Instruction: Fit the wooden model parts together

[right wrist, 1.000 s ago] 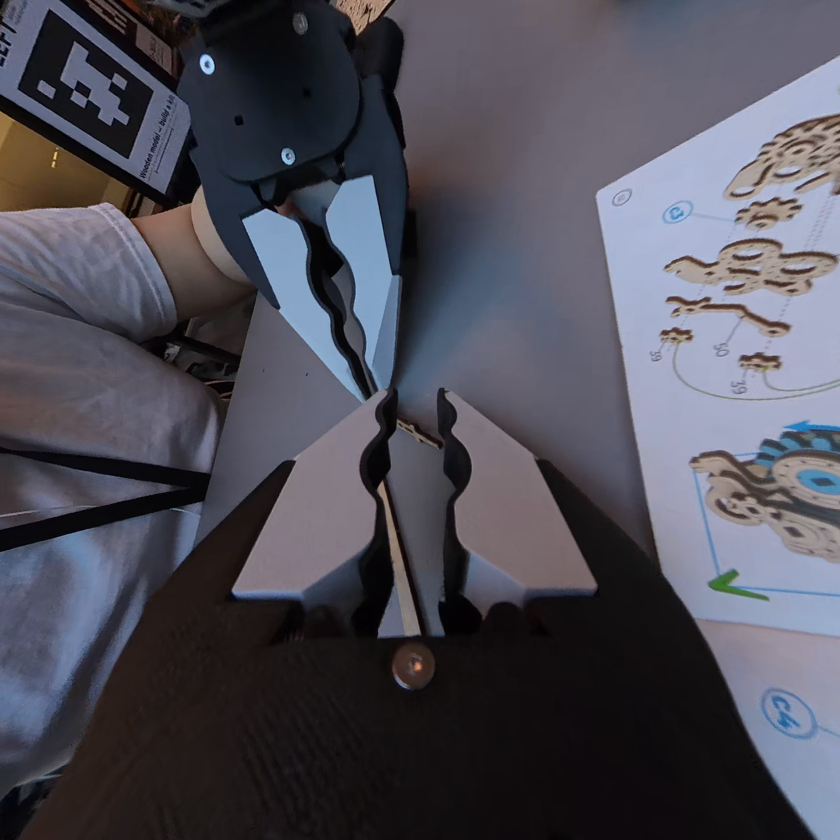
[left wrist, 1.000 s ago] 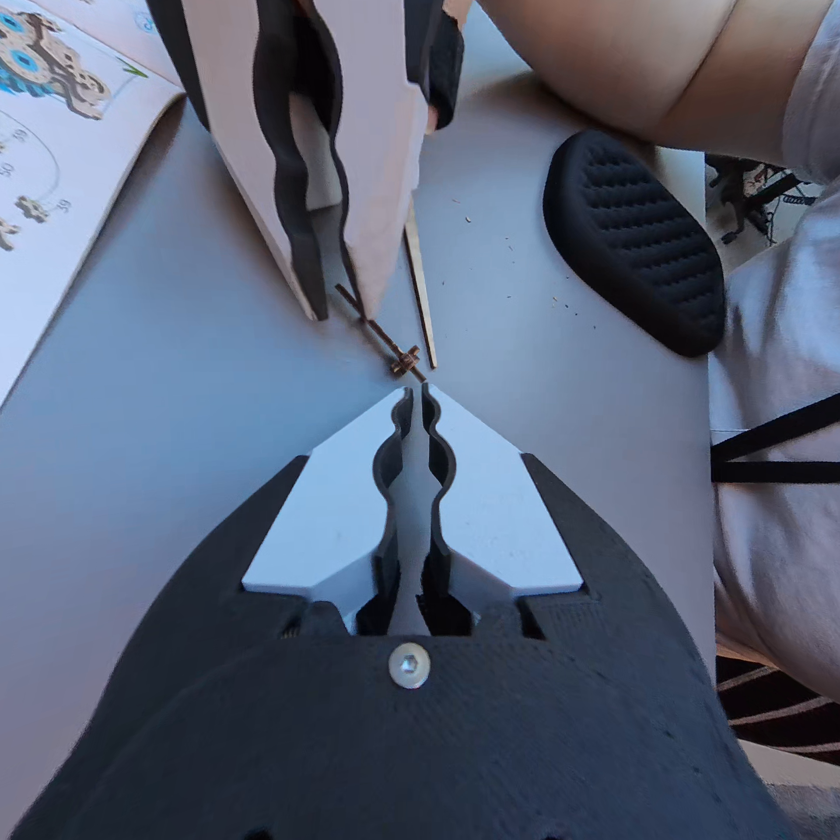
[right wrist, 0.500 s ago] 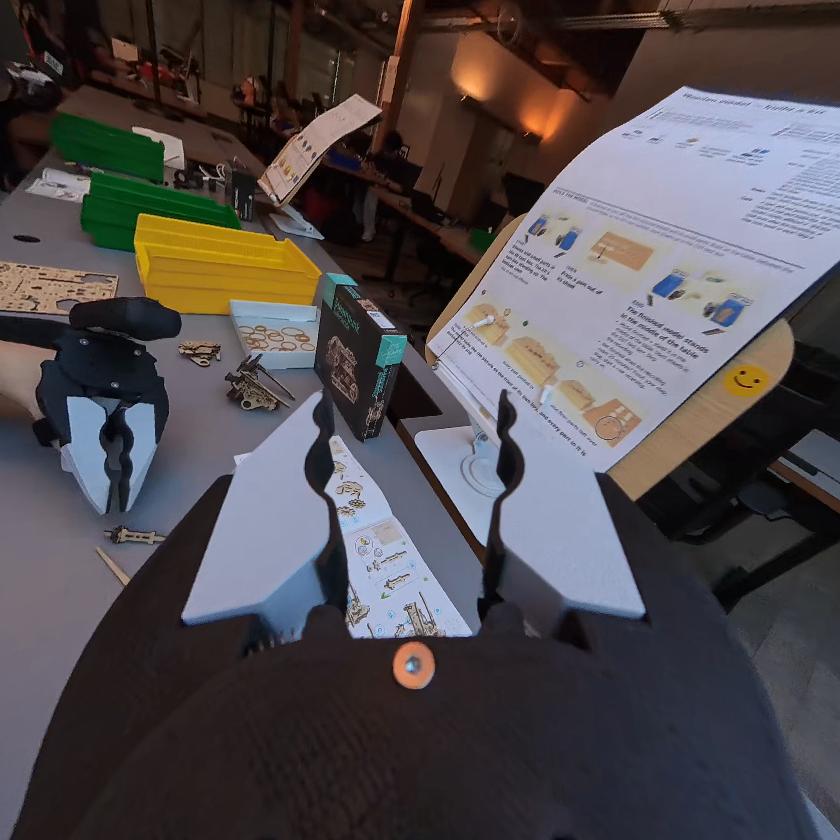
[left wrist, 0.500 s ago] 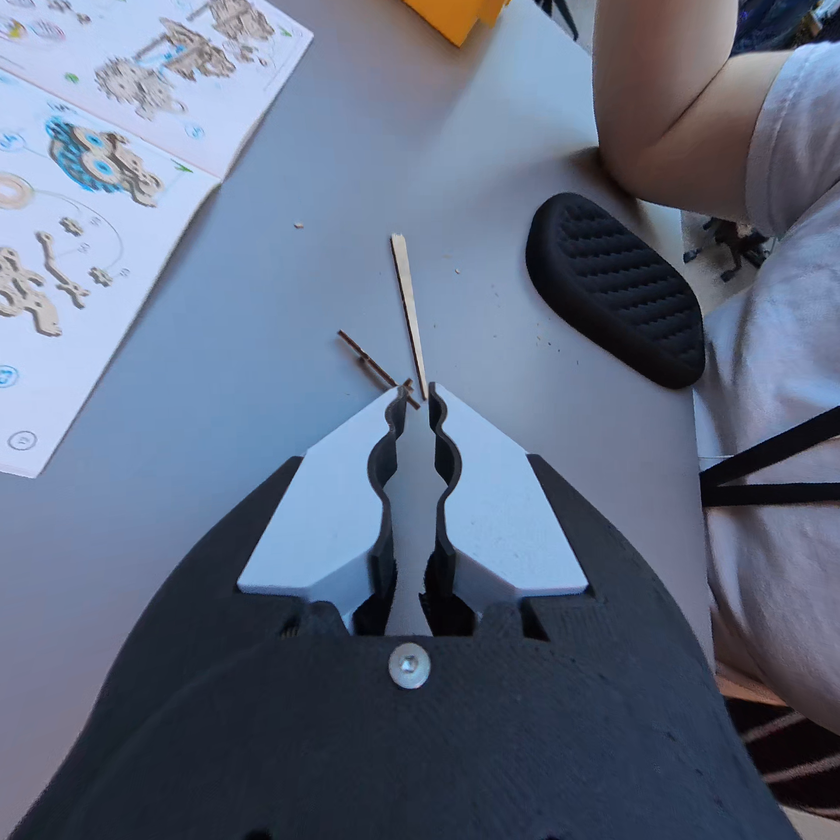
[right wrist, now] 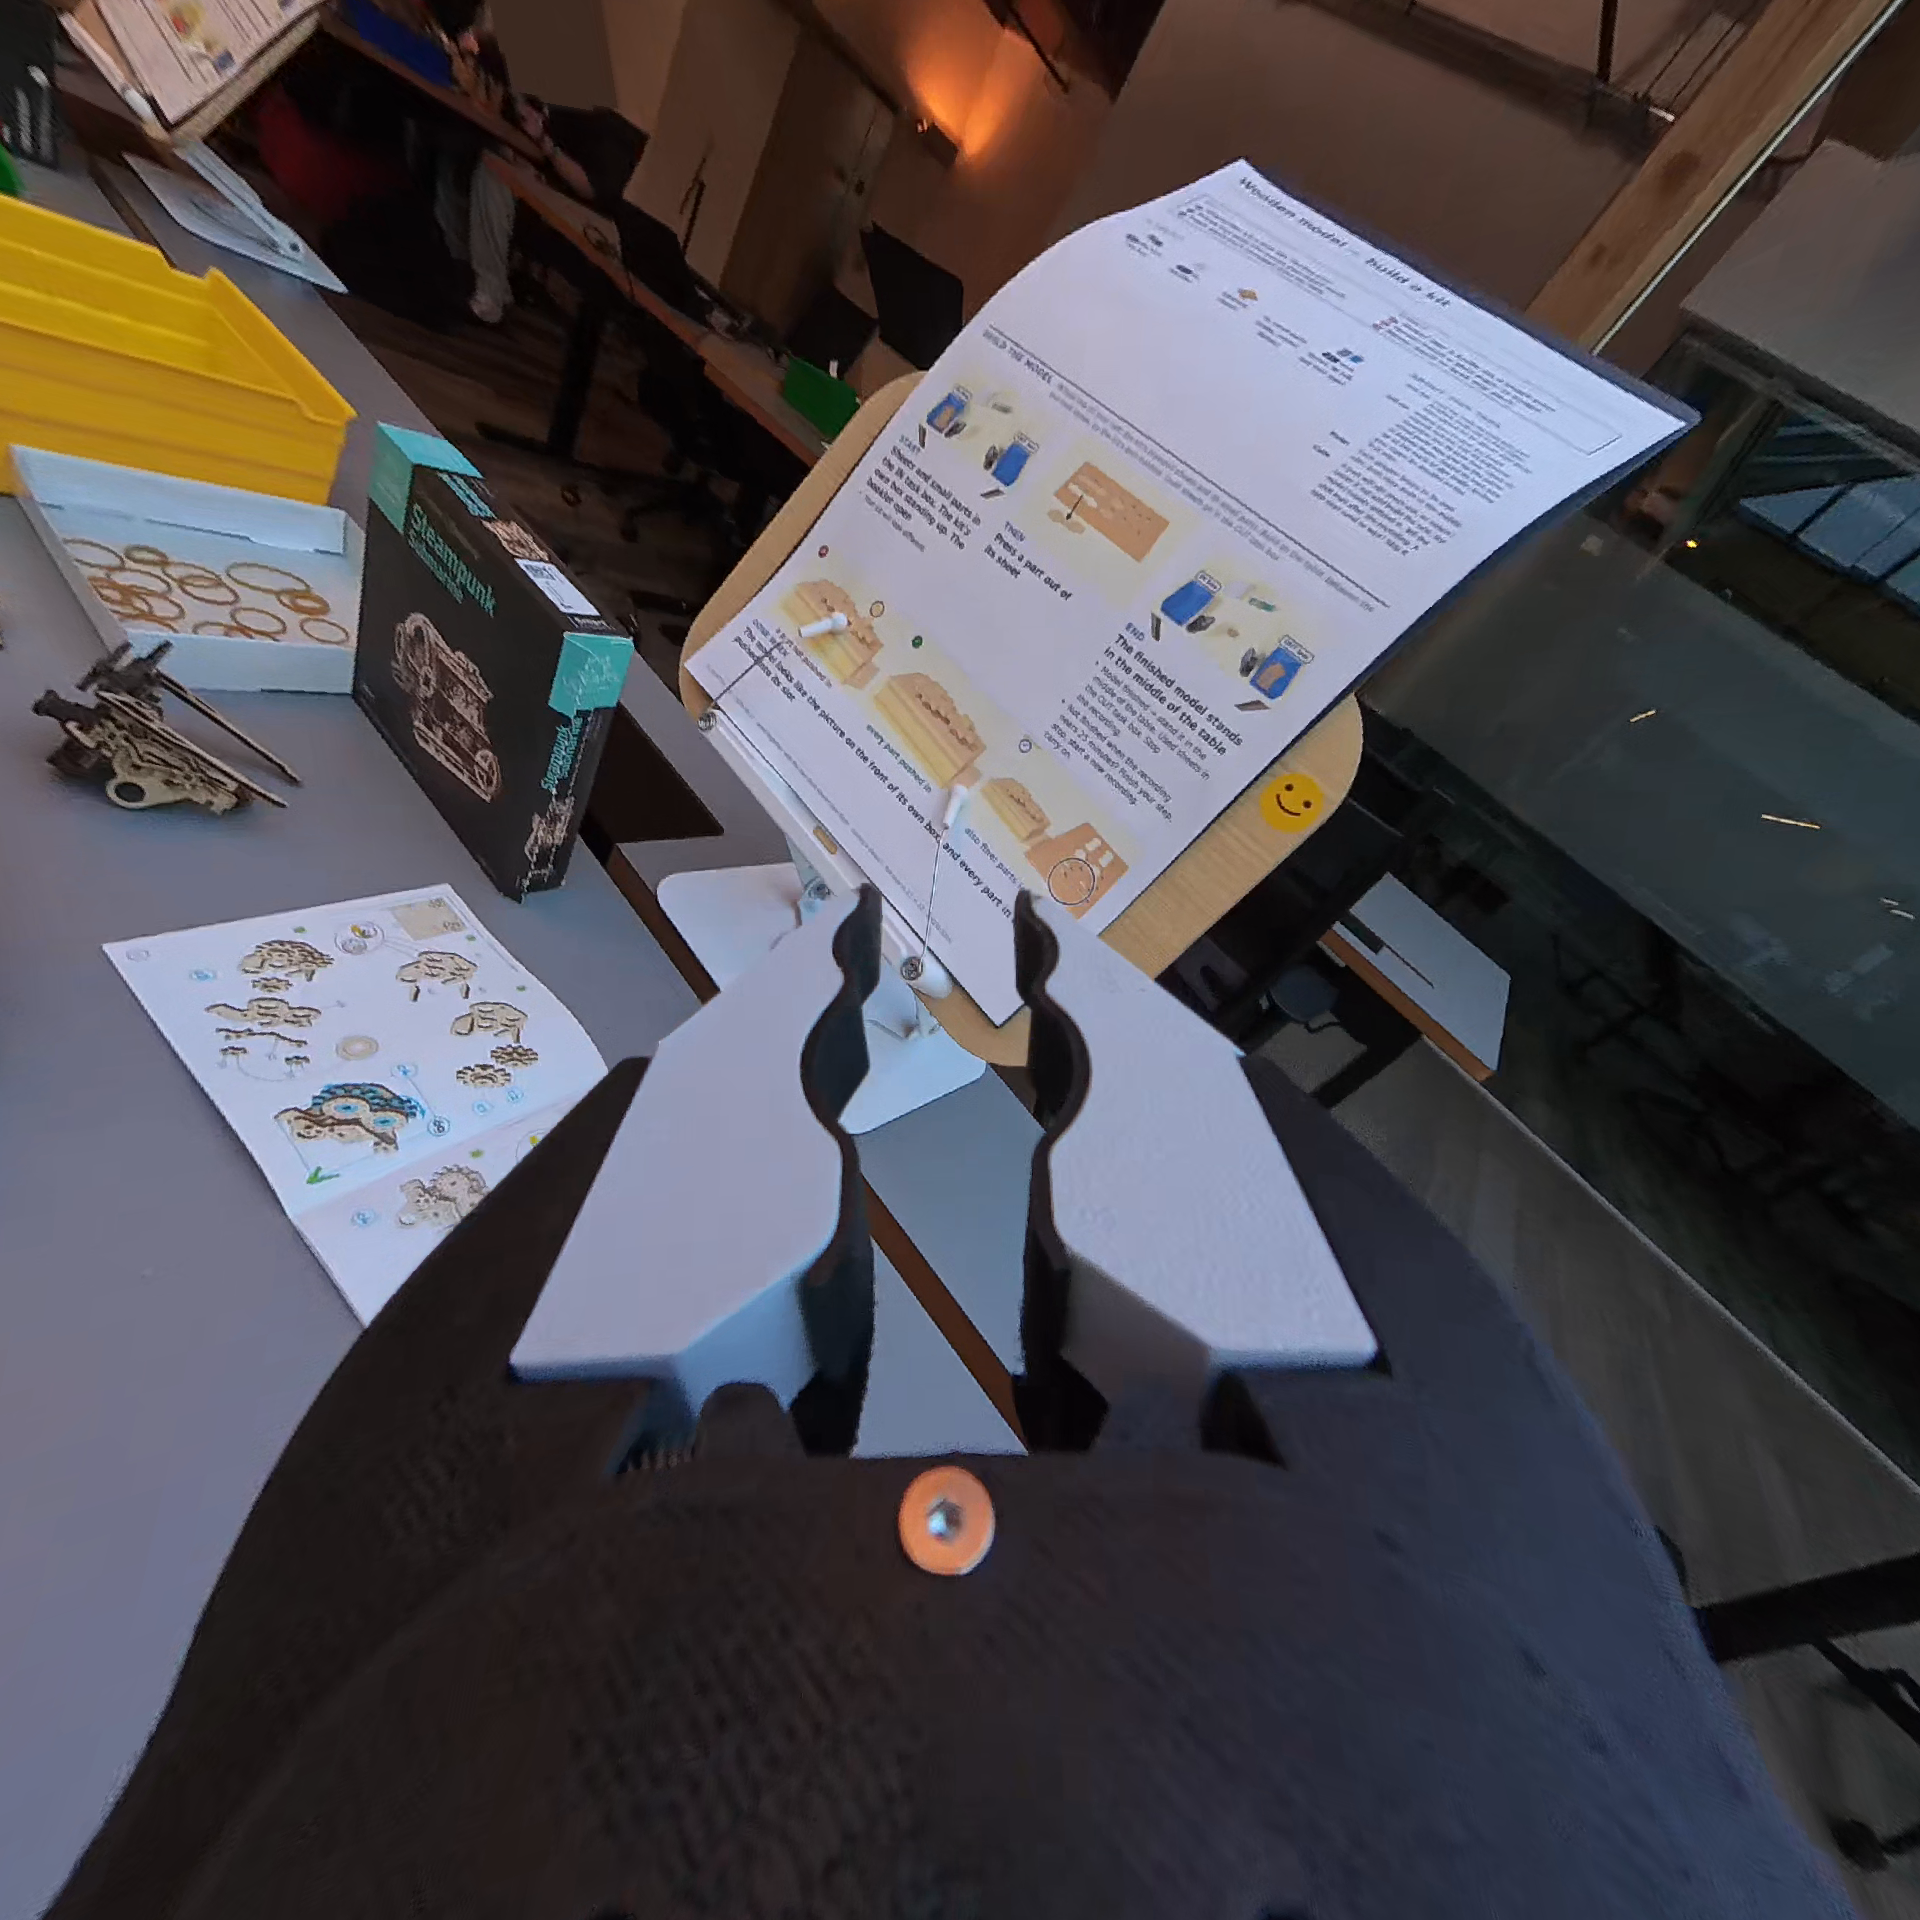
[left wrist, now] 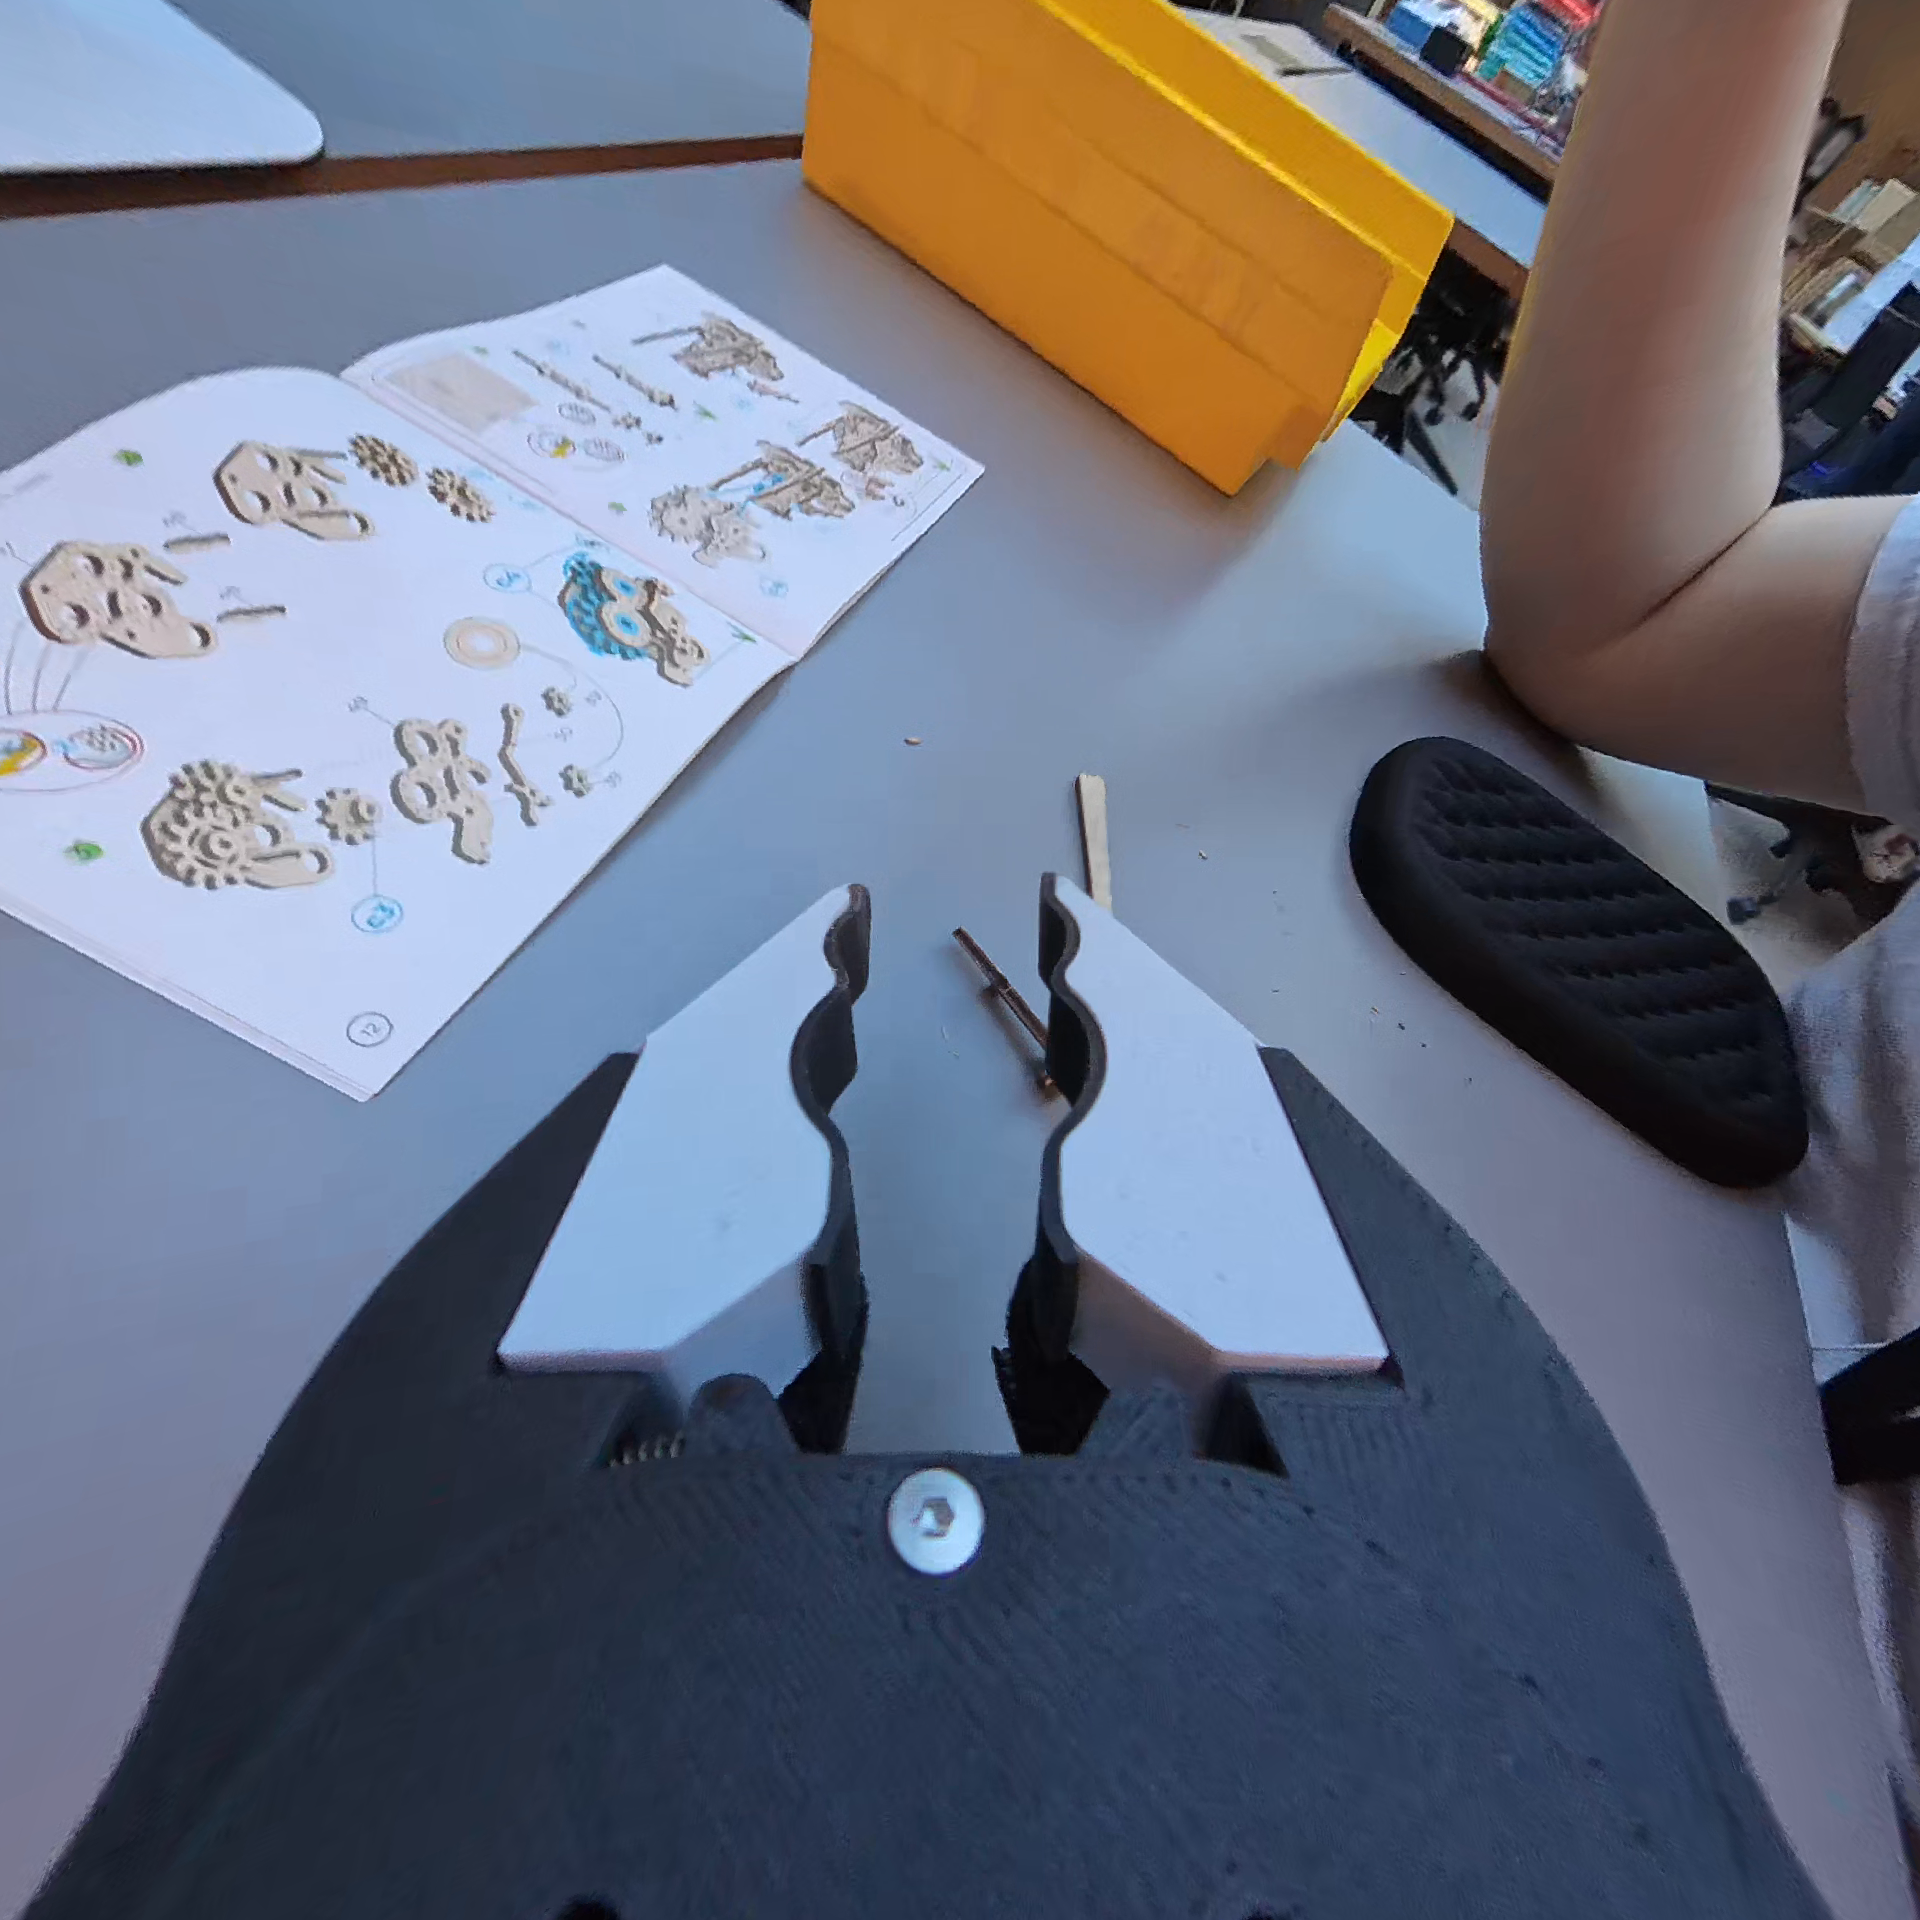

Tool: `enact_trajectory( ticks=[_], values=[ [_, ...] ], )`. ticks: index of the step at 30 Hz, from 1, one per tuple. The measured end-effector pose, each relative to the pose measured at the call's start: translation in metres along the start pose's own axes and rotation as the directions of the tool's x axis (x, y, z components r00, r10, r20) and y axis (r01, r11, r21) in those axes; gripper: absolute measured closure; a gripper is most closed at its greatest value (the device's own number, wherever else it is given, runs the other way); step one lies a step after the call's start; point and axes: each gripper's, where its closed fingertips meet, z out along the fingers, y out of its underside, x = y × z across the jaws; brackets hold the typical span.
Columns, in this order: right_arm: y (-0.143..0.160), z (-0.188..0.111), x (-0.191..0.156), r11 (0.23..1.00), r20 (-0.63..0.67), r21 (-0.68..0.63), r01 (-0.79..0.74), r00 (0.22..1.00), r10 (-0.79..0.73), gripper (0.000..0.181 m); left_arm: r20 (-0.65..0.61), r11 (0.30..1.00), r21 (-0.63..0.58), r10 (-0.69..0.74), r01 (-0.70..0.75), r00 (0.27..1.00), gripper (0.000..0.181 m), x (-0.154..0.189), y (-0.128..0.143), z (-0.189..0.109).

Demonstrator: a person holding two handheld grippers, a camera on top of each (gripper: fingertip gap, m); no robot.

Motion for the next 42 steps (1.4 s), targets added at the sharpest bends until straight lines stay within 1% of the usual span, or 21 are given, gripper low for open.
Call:
enact_trajectory(
  ticks=[2, 5, 9, 13, 16, 17, 20, 23, 25, 26, 28, 30, 32, 34, 38, 40, 42],
  values=[
    [0.001, 0.001, -0.001, 1.000, 0.007, -0.009, 0.024, 1.000, -0.024, 0.158, 0.001, 0.997, -0.042, -0.057, 0.057, 0.998, 0.156, 0.000, 0.007, 0.004],
    [0.003, 0.002, 0.000, 0.999, 0.014, -0.028, 0.033, 0.999, -0.033, 0.158, 0.019, 0.990, -0.076, -0.121, 0.123, 0.992, 0.156, -0.001, 0.010, 0.009],
    [0.004, 0.001, 0.001, 0.999, 0.025, -0.034, 0.027, 0.999, -0.026, 0.157, 0.046, 0.966, -0.170, -0.189, 0.194, 0.981, 0.155, 0.000, 0.017, 0.020],
    [0.004, -0.003, 0.002, 0.999, 0.028, -0.038, 0.027, 0.999, -0.026, 0.158, 0.085, 0.944, -0.264, -0.180, 0.196, 0.980, 0.156, 0.003, 0.026, 0.030],
    [0.004, -0.006, 0.003, 0.999, 0.027, -0.037, 0.029, 0.999, -0.028, 0.158, 0.114, 0.938, -0.302, -0.142, 0.170, 0.983, 0.157, 0.005, 0.026, 0.034],
    [0.003, -0.006, 0.004, 0.999, 0.026, -0.034, 0.028, 0.999, -0.028, 0.158, 0.124, 0.935, -0.318, -0.122, 0.156, 0.985, 0.160, 0.004, 0.027, 0.034],
    [0.004, -0.009, 0.005, 0.999, 0.025, -0.033, 0.028, 0.999, -0.027, 0.158, 0.126, 0.917, -0.374, -0.097, 0.138, 0.987, 0.179, 0.007, 0.034, 0.034],
    [0.002, -0.012, 0.007, 0.999, 0.023, -0.024, 0.027, 0.999, -0.027, 0.158, 0.114, 0.907, -0.391, -0.119, 0.155, 0.986, 0.181, 0.009, 0.037, 0.031],
    [0.001, -0.013, 0.008, 1.000, 0.028, -0.017, 0.023, 0.999, -0.022, 0.158, 0.112, 0.910, -0.373, -0.149, 0.180, 0.983, 0.181, 0.006, 0.035, 0.027],
    [0.001, -0.014, 0.008, 1.000, 0.027, -0.015, 0.021, 0.999, -0.021, 0.158, 0.114, 0.917, -0.342, -0.175, 0.204, 0.978, 0.181, 0.003, 0.032, 0.025],
    [0.002, -0.014, 0.008, 1.000, 0.031, -0.018, 0.022, 0.999, -0.022, 0.157, 0.105, 0.925, -0.257, -0.259, 0.278, 0.960, 0.181, -0.004, 0.022, 0.019],
    [0.003, -0.014, 0.009, 0.999, 0.030, -0.024, 0.030, 0.999, -0.029, 0.158, 0.098, 0.918, -0.155, -0.353, 0.365, 0.930, 0.181, -0.014, 0.015, 0.011],
    [0.005, -0.014, 0.009, 0.999, 0.030, -0.029, 0.035, 0.999, -0.034, 0.158, 0.127, 0.907, -0.083, -0.401, 0.413, 0.907, 0.181, -0.027, 0.018, 0.003],
    [0.005, -0.013, 0.008, 0.999, 0.035, -0.029, 0.035, 0.999, -0.033, 0.158, 0.164, 0.894, -0.081, -0.424, 0.440, 0.891, 0.181, -0.034, 0.029, -0.001],
    [0.008, -0.008, 0.005, 0.998, 0.044, -0.045, 0.043, 0.998, -0.041, 0.158, 0.197, 0.891, -0.046, -0.435, 0.451, 0.879, 0.181, -0.042, 0.027, -0.007],
    [0.010, -0.006, 0.002, 0.997, 0.047, -0.057, 0.058, 0.997, -0.055, 0.157, 0.206, 0.897, -0.059, -0.419, 0.439, 0.884, 0.181, -0.042, 0.028, -0.008],
    [0.010, -0.005, -0.001, 0.995, 0.050, -0.064, 0.073, 0.996, -0.070, 0.157, 0.186, 0.896, -0.067, -0.422, 0.439, 0.888, 0.181, -0.039, 0.030, -0.007]
  ],
)
